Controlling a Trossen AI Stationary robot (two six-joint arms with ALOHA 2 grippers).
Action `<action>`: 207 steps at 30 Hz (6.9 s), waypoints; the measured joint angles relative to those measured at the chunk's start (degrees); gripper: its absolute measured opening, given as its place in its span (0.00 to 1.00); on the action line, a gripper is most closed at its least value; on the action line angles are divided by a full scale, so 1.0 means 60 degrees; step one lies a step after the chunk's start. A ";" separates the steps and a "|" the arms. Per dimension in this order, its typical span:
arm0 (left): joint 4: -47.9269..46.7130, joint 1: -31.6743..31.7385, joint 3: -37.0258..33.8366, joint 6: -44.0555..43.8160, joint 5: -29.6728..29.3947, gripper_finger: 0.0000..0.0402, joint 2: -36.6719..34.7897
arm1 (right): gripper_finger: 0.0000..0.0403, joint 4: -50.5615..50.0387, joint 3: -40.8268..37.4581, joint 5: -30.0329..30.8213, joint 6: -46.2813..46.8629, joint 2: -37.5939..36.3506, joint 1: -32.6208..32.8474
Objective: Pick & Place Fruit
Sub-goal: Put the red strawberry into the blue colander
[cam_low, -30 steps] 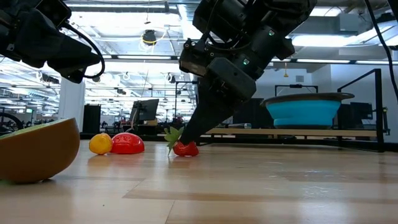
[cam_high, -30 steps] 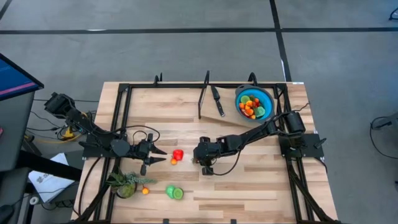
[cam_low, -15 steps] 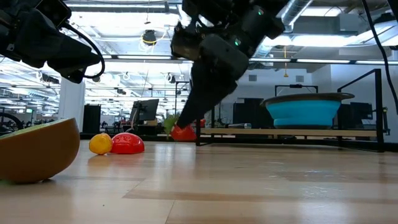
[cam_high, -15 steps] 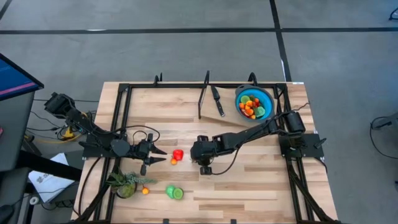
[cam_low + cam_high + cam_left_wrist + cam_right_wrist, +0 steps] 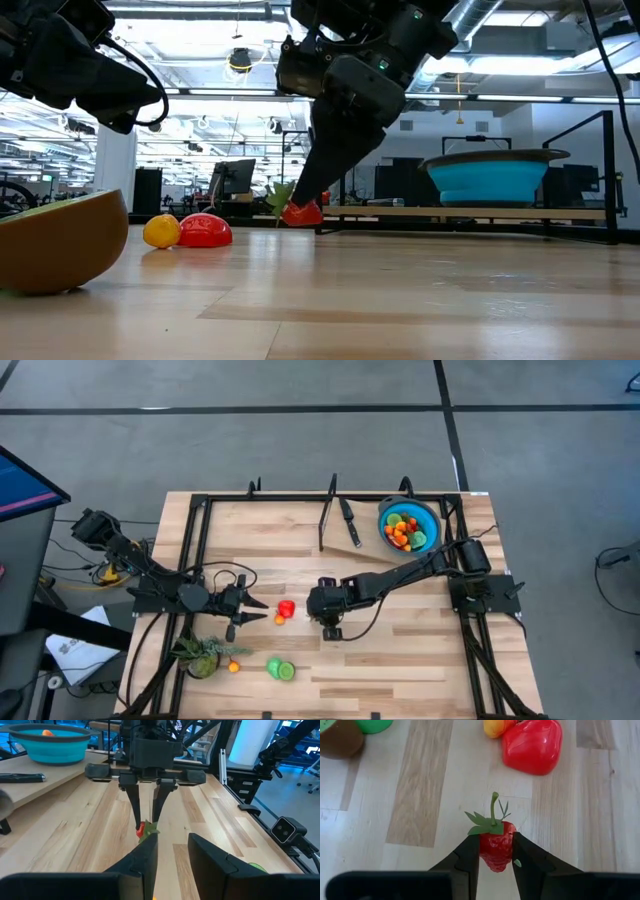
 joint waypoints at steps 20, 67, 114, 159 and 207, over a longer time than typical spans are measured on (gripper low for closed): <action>0.0000 -0.0003 0.0000 0.0000 0.0003 0.26 0.0000 | 0.27 0.0013 -0.0576 0.0034 0.0078 0.0029 -0.0059; -0.0107 -0.0006 -0.0018 0.0000 0.0004 0.26 0.0000 | 0.63 0.0573 0.0437 -0.0197 0.0241 0.1224 0.0034; -0.0105 -0.0003 -0.0018 0.0006 0.0003 0.26 0.0004 | 0.00 -0.4300 0.0452 0.0361 0.0578 -0.2593 -0.1056; -0.0098 -0.0006 -0.0018 0.0011 0.0006 0.26 0.0000 | 0.72 0.1756 0.0670 0.0830 -0.1804 0.0831 -0.1051; -0.0127 -0.0003 -0.0018 0.0011 0.0004 0.26 0.0000 | 0.41 0.2230 0.1043 0.0941 -0.4518 0.1987 -0.0962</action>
